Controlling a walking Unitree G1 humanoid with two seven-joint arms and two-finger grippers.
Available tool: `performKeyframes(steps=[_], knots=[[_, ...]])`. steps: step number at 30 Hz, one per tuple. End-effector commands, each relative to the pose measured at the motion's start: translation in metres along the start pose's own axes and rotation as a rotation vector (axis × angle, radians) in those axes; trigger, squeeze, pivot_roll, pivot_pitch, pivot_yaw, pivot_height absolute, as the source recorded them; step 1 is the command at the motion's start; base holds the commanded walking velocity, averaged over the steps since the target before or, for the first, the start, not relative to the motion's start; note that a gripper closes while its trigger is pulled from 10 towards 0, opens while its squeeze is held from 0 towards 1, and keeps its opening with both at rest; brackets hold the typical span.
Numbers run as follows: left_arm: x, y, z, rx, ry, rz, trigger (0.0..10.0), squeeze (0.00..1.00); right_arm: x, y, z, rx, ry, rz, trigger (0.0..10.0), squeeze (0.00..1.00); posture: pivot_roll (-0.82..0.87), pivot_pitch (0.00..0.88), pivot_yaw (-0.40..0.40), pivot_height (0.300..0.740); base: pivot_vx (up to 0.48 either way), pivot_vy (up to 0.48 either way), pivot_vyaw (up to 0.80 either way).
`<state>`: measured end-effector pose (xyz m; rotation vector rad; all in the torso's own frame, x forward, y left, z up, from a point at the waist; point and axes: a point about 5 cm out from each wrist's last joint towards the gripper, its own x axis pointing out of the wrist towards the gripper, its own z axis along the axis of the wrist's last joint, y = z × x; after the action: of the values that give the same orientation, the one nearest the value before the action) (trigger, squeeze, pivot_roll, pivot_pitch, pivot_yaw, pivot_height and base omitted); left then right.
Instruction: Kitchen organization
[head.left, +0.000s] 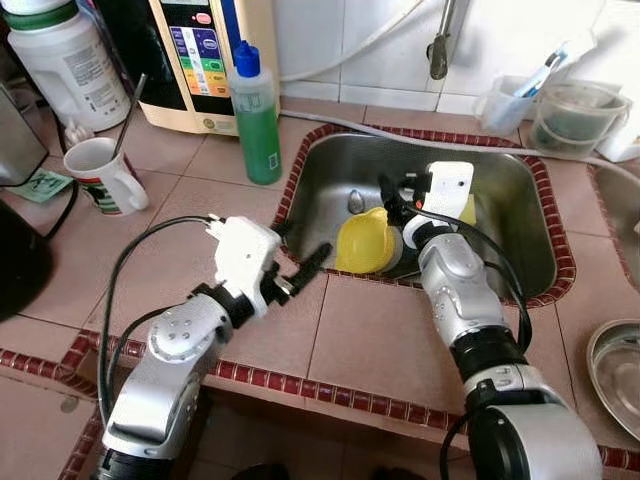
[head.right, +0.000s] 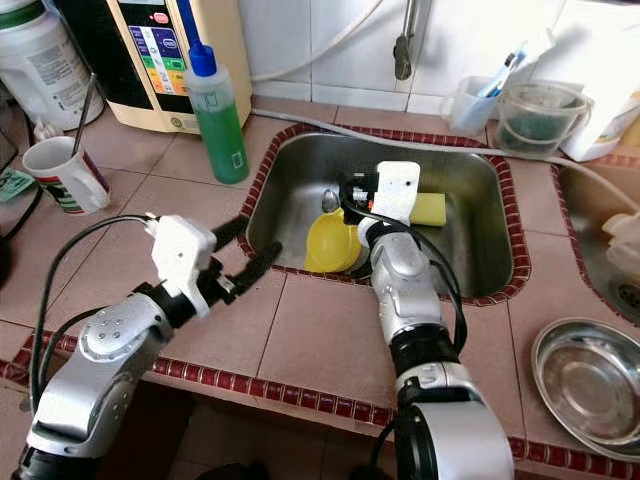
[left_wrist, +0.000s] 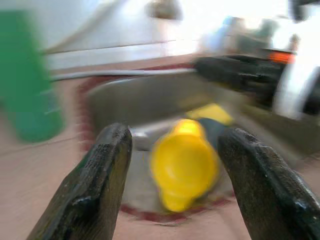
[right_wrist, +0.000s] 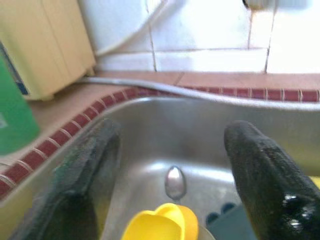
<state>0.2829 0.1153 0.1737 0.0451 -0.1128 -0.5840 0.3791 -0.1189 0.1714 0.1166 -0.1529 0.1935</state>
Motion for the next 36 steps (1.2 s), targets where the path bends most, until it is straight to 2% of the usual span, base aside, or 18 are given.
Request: performKeyframes(steps=[1, 4, 9, 10, 12, 15, 19, 24, 26, 28, 29, 32, 33, 34, 36], knots=[[0.000, 0.011, -0.001, -0.024, 0.007, 0.082, 10.0, 0.00, -0.002, 0.007, 0.004, -0.011, -0.031, 0.027, 10.0, 1.00, 0.02, 0.071, 0.003, 0.740, 0.000, 0.000, 0.00], [0.002, 0.018, -0.003, -0.031, 0.018, 0.142, 10.0, 0.00, -0.004, 0.010, 0.004, -0.013, -0.048, 0.035, 10.0, 1.00, 0.02, 0.053, -0.007, 0.740, 0.000, 0.000, 0.00], [0.002, 0.032, -0.010, -0.073, 0.038, 0.303, 10.0, 0.00, -0.016, 0.016, 0.006, -0.046, -0.098, 0.030, 10.0, 1.00, 0.00, 0.029, -0.010, 0.740, 0.000, 0.000, 0.00], [0.002, 0.032, -0.010, -0.073, 0.038, 0.303, 10.0, 0.00, -0.016, 0.016, 0.006, -0.046, -0.098, 0.030, 10.0, 1.00, 0.00, 0.029, -0.010, 0.740, 0.000, 0.000, 0.00], [0.001, 0.036, -0.016, -0.076, 0.051, 0.396, 10.0, 0.00, -0.026, 0.018, 0.006, -0.053, -0.122, 0.028, 10.0, 1.00, -0.01, 0.021, -0.006, 0.740, 0.000, 0.000, 0.00], [0.001, 0.036, -0.018, -0.065, 0.055, 0.426, 10.0, 0.00, -0.030, 0.018, 0.007, -0.055, -0.139, 0.023, 10.0, 1.00, -0.02, 0.013, -0.005, 0.740, 0.000, 0.000, 0.00], [-0.001, 0.039, -0.025, -0.077, 0.062, 0.489, 10.0, 0.00, -0.045, 0.016, 0.009, -0.049, -0.192, -0.007, 10.0, 1.00, -0.03, 0.000, 0.005, 0.740, 0.000, 0.000, 0.00], [-0.003, 0.041, -0.022, -0.096, 0.024, 0.507, 10.0, 0.00, -0.056, 0.016, 0.012, -0.060, -0.245, -0.018, 10.0, 1.00, -0.03, 0.000, 0.007, 0.740, 0.000, 0.000, 0.00], [-0.004, 0.040, -0.020, -0.026, -0.005, 0.485, 10.0, 0.00, -0.062, 0.015, 0.014, -0.069, -0.275, -0.036, 10.0, 1.00, -0.03, 0.000, 0.007, 0.740, 0.000, 0.000, 0.00], [-0.005, 0.041, -0.021, -0.002, 0.000, 0.499, 10.0, 0.00, -0.064, 0.015, 0.014, -0.090, -0.279, -0.035, 10.0, 1.00, -0.03, 0.000, 0.006, 0.740, 0.000, 0.000, 0.00], [-0.006, 0.041, -0.025, -0.023, 0.019, 0.495, 10.0, 0.00, -0.067, 0.016, 0.009, -0.116, -0.262, -0.018, 10.0, 1.00, -0.03, 0.000, 0.004, 0.740, 0.000, 0.000, 0.00], [-0.006, 0.039, -0.031, -0.085, 0.024, 0.476, 10.0, 0.00, -0.072, 0.013, 0.003, -0.077, -0.244, -0.034, 10.0, 1.00, -0.03, 0.000, -0.004, 0.740, 0.000, 0.000, 0.00], [-0.006, 0.038, -0.033, -0.069, 0.028, 0.456, 10.0, 0.00, -0.073, 0.013, 0.001, -0.101, -0.239, -0.034, 10.0, 1.00, -0.03, 0.000, -0.005, 0.740, 0.000, 0.000, 0.00], [-0.006, 0.037, -0.033, -0.053, 0.018, 0.447, 10.0, 0.00, -0.074, 0.013, -0.001, -0.102, -0.229, -0.031, 10.0, 0.85, -0.03, 0.000, -0.008, 0.740, 0.000, 0.000, 0.00], [-0.006, 0.036, -0.033, -0.036, 0.004, 0.440, 10.0, 0.00, -0.074, 0.014, -0.004, -0.098, -0.217, -0.027, 10.0, 0.85, -0.03, 0.000, -0.009, 0.740, 0.000, 0.000, 0.00]])
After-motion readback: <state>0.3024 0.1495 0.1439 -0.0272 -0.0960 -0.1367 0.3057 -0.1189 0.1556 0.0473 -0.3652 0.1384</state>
